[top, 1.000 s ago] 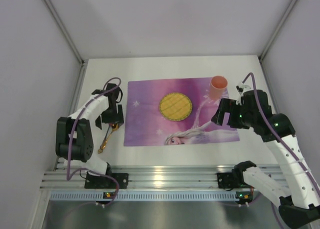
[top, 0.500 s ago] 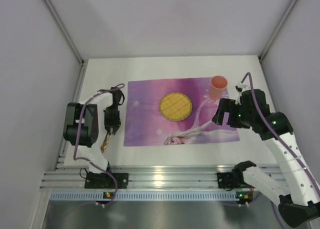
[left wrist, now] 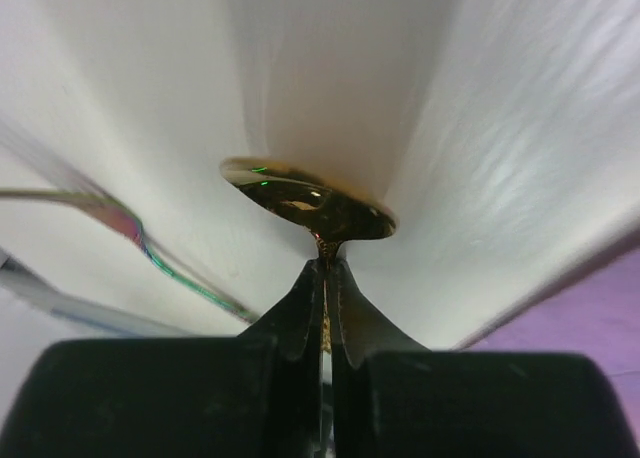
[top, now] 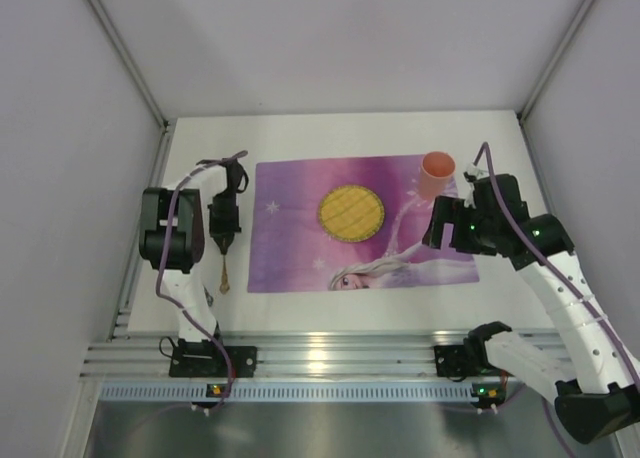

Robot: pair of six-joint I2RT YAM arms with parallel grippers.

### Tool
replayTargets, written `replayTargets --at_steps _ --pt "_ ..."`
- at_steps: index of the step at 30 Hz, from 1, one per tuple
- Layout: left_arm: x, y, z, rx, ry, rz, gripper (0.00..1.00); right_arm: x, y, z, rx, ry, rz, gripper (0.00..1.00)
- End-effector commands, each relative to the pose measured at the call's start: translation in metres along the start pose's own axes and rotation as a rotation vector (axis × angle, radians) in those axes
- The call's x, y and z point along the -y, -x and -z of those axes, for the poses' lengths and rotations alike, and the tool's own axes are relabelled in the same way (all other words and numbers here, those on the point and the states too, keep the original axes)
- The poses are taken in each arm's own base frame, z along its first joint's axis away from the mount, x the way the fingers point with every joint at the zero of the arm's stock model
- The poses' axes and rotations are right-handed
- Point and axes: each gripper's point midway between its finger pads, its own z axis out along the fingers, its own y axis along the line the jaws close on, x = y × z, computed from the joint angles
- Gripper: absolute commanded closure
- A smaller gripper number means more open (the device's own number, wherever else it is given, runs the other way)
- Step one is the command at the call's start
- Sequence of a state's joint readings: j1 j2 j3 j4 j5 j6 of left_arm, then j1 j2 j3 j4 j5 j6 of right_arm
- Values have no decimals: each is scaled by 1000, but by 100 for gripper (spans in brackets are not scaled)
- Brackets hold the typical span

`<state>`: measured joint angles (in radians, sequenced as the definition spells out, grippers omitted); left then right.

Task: Set the dinner table for one person

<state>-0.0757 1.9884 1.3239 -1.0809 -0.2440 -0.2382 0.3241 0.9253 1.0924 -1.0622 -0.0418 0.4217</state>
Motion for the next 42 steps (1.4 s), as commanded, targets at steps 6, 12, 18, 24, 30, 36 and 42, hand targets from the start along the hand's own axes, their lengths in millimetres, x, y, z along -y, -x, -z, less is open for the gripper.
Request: replayTargets --at_steps 6,12,18,24,30,36,42 --pt "48 94 118 374 -310 143 100 -5 35 14 115 5 -8 0" --pt "126 89 206 481 -511 89 100 -6 31 27 140 22 -34 0" --pt "241 52 254 463 -791 27 100 3 21 47 170 -2 -59 0" --pt "373 7 279 451 -1014 -99 100 10 6 72 201 -7 -80 0" --pt "449 2 268 423 -1126 -135 100 25 -16 95 211 -40 -92 0" --pt "480 10 240 431 -1092 -154 100 38 -33 109 210 -77 -103 0" --pt "485 16 234 475 -1095 -217 43 38 -38 108 195 -75 -94 0"
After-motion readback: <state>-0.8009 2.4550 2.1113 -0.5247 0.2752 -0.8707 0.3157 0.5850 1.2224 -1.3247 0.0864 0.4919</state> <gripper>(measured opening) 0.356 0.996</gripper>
